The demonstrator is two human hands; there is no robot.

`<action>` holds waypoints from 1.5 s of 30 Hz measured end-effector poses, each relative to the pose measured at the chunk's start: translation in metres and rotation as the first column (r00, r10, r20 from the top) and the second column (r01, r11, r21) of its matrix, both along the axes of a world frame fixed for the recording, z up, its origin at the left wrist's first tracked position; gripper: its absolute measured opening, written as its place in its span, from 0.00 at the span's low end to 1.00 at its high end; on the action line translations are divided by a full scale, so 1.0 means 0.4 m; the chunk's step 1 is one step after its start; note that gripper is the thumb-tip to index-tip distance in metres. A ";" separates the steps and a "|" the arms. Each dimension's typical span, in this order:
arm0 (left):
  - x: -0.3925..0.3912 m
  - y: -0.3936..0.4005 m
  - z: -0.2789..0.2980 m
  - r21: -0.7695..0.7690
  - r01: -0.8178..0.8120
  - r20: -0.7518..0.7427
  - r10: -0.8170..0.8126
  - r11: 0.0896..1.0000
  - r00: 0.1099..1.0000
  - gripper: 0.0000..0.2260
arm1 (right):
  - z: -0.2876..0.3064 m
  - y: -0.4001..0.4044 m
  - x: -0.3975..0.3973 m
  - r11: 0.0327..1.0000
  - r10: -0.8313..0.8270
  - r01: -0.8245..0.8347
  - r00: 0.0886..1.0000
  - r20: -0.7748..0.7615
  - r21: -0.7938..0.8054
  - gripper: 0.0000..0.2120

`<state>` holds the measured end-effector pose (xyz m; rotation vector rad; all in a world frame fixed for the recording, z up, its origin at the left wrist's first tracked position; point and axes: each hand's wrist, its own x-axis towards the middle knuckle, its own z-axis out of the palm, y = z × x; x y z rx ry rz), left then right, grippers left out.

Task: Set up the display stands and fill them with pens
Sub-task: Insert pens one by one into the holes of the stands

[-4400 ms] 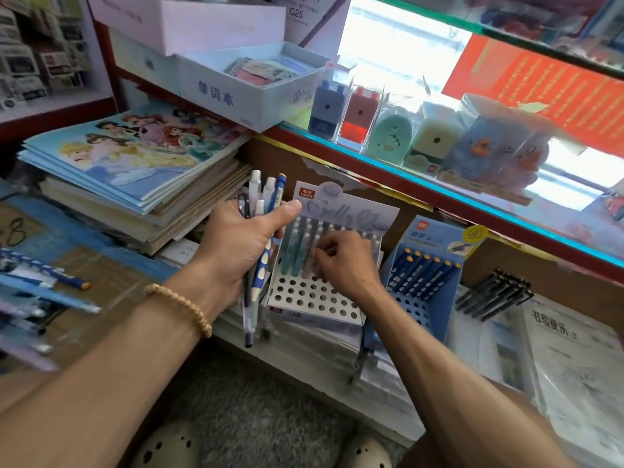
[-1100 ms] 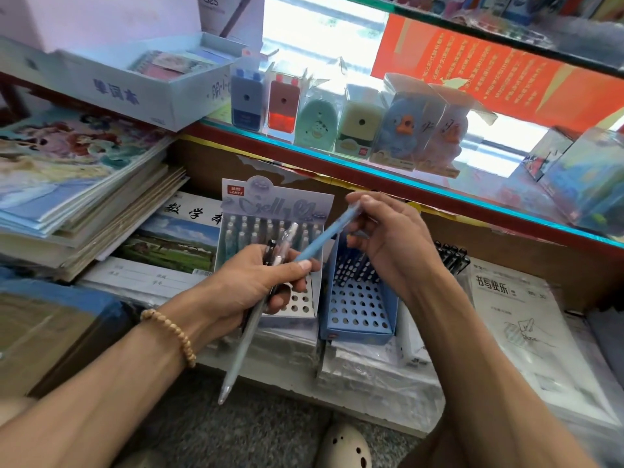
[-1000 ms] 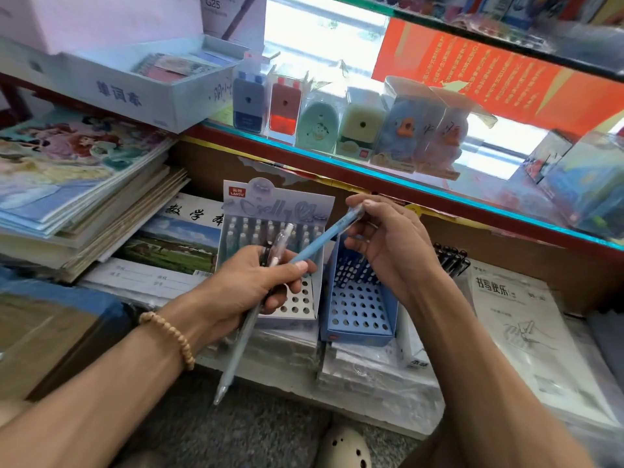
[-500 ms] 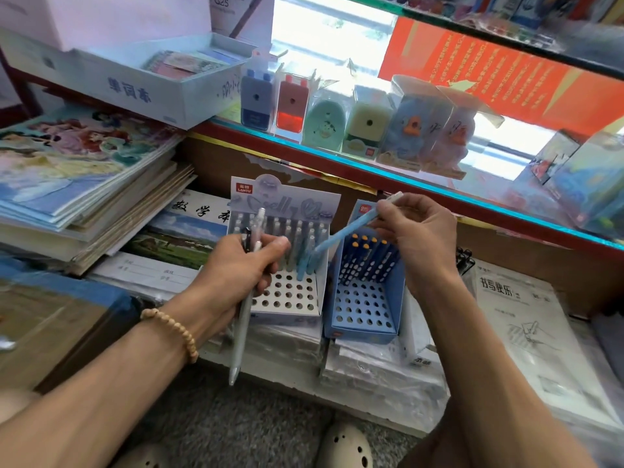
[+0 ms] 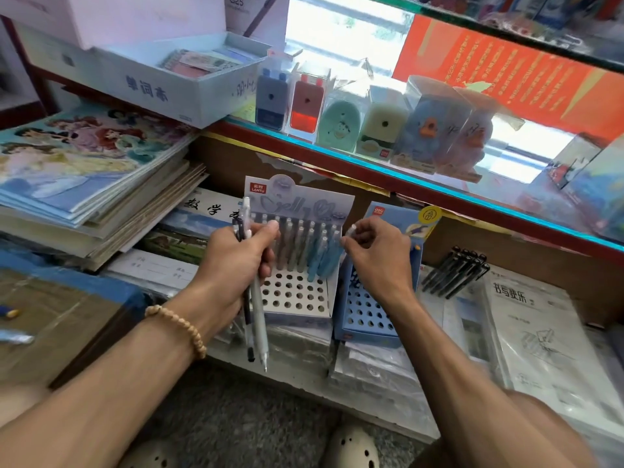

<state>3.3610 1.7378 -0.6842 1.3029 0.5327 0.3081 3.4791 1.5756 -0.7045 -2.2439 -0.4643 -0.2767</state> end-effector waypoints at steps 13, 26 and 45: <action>-0.003 0.010 0.007 -0.050 -0.039 0.045 0.041 0.998 0.998 0.08 | -0.028 0.027 0.010 0.984 0.062 -0.084 0.988 -0.140 -0.158 0.07; 0.005 -0.007 0.010 -0.160 -0.284 0.015 0.290 0.946 0.957 0.14 | 0.080 0.063 -0.141 0.842 0.524 -0.530 0.761 -0.382 0.099 0.15; -0.017 -0.030 0.001 0.206 0.121 -0.088 -0.104 0.971 0.991 0.13 | 0.108 0.018 -0.103 0.781 0.532 -0.115 0.638 -0.557 0.614 0.03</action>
